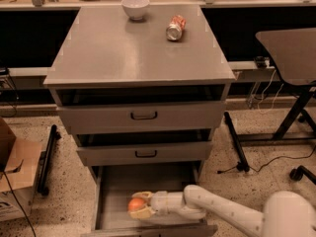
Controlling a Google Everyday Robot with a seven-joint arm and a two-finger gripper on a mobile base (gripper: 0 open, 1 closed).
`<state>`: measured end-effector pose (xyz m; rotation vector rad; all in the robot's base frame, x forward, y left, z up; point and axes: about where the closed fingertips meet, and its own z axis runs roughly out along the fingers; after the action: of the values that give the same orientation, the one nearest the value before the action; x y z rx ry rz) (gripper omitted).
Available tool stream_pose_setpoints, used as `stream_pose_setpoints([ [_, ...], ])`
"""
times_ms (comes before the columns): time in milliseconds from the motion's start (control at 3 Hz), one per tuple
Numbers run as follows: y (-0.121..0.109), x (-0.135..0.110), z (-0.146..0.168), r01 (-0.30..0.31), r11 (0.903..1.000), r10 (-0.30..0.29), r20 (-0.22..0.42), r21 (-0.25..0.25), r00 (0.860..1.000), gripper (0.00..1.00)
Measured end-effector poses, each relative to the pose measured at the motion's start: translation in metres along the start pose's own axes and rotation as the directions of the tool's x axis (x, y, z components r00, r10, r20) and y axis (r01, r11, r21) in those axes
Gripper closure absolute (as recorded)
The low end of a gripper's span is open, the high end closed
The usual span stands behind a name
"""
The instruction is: Pick orange from bottom drawer and place on counter
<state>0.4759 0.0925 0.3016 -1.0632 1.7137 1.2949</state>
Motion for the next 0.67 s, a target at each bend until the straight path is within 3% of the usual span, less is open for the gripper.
stream_pose_setpoints([
  [333,0.051,-0.057,-0.054,0.180,0.9836,-0.178,0.092,-0.010,0.980,1.00],
  [667,0.094,-0.120,-0.121,0.360,0.9322,-0.362,0.123,0.035,0.924,1.00],
])
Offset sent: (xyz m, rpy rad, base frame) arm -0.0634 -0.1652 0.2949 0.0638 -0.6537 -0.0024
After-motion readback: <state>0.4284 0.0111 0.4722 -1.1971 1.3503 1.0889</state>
